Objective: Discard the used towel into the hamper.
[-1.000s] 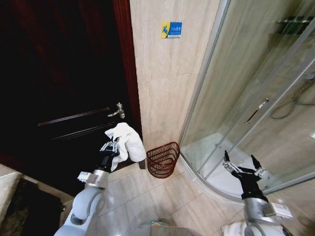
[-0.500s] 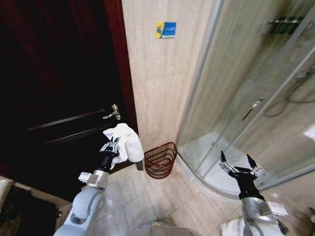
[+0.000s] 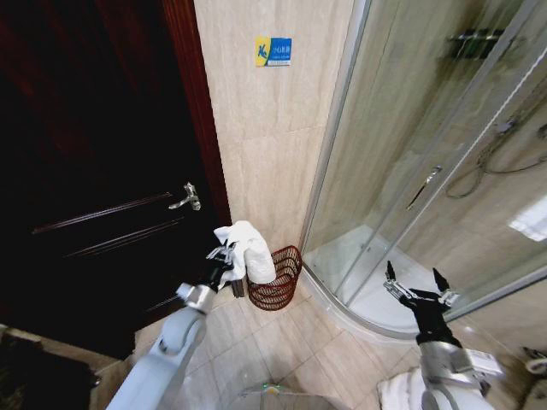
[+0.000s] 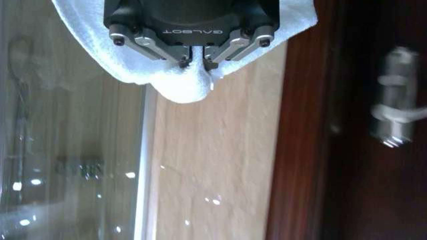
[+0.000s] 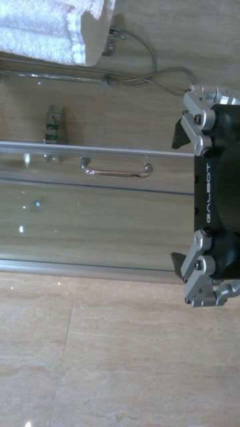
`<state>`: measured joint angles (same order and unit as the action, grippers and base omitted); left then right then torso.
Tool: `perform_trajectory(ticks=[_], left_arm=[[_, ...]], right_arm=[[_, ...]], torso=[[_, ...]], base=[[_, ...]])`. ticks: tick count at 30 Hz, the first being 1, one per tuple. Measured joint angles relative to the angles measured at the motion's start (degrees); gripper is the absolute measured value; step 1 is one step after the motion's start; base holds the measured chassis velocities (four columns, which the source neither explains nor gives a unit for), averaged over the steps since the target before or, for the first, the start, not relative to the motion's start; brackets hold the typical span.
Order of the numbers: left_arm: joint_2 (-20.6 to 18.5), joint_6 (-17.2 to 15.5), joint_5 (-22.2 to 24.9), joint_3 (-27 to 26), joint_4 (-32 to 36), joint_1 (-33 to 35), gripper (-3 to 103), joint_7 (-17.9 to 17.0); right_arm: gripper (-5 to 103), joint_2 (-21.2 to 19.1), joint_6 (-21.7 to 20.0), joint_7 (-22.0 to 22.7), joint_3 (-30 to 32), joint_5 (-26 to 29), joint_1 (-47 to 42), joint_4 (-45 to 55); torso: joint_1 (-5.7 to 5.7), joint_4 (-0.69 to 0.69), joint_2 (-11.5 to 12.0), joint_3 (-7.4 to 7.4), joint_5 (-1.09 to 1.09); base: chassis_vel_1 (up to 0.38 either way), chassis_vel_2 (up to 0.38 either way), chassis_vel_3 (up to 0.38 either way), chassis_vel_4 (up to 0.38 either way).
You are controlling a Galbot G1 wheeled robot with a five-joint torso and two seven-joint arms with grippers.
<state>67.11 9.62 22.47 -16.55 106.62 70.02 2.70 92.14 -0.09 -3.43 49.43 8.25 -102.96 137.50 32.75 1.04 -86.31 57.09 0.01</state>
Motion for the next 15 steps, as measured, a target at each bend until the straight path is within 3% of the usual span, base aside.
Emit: perform_trajectory(ticks=[2,3,6,7,10,11,15], left_arm=[[-0.32,0.80,0.09,4.65,-6.49,-6.61,7,-0.01],[-0.32,0.80,0.09,4.65,-6.49,-6.61,7,-0.01],[0.64,3.96,-0.95,10.89,-16.77,-15.07,7,-0.08],[0.64,3.96,-0.95,10.89,-16.77,-15.07,7,-0.08],[2.75,6.75,-3.21,15.61,-27.19,-22.35,7,-0.15],[2.75,6.75,-3.21,15.61,-27.19,-22.35,7,-0.15],[6.17,9.42,-7.61,19.35,-41.09,-31.68,7,-1.41]], right_arm=[[100,0.00,-0.23,0.00,-0.09,-0.77,0.27,0.02],[100,0.00,-0.23,0.00,-0.09,-0.77,0.27,0.02],[100,0.00,-0.41,0.09,0.01,-1.75,0.30,0.01],[100,0.00,-0.41,0.09,0.01,-1.75,0.30,0.01],[100,-0.01,-0.52,0.25,0.26,-2.31,0.27,-0.02],[100,-0.01,-0.52,0.25,0.26,-2.31,0.27,-0.02],[100,-0.01,-0.72,0.37,0.27,-3.23,0.23,0.21]], torso=[[0.00,0.00,0.00,0.01,0.00],[0.00,0.00,0.00,0.01,0.00],[0.01,-0.01,0.01,0.01,-0.01],[0.01,-0.01,0.01,0.01,-0.01],[0.01,0.00,0.01,0.01,0.00],[0.01,0.00,0.01,0.01,0.00],[0.01,-0.01,0.01,0.00,0.01]], base=[[0.000,0.000,0.000,0.000],[0.000,0.000,0.000,0.000],[0.000,0.000,0.000,0.000],[0.000,0.000,0.000,0.000],[0.000,0.000,0.000,0.000],[0.000,0.000,0.000,0.000],[0.000,0.000,0.000,0.000]])
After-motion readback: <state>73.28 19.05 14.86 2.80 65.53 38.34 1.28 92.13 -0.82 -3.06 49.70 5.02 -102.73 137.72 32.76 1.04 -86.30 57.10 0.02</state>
